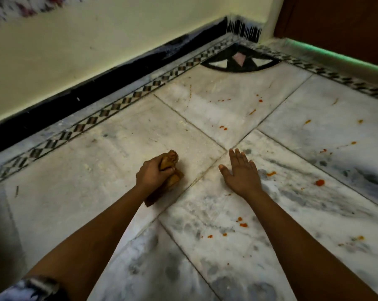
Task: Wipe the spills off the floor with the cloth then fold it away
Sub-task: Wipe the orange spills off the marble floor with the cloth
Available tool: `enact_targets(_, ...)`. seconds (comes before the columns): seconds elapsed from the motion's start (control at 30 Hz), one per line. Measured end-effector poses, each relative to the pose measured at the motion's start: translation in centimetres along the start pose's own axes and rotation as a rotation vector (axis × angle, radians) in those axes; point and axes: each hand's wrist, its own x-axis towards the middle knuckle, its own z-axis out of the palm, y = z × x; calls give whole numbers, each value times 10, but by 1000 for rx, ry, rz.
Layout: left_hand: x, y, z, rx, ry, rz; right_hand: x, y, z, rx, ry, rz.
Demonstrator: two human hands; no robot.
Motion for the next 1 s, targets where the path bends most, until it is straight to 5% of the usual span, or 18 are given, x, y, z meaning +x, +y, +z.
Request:
enact_targets(0.3,68,127,-33,358,-93,259,8,29,-49,-35,45,-25)
enact_targets(0.57,119,142,-35,538,-199,464,45,49,-44,-174,21,26)
enact_targets(0.7,157,121,6,319,-227,485,73,53,-34,-212,14,76)
enact_targets(0.8,171,109,40,13,-83,420,89,53,-28,-186,-6,119)
enact_targets(0.9,191,101,65,47,21,493,97,57,-20,-227,-8,84)
enact_targets(1.0,219,105,88,140,-43,520,107,67,-16,-226,21,82)
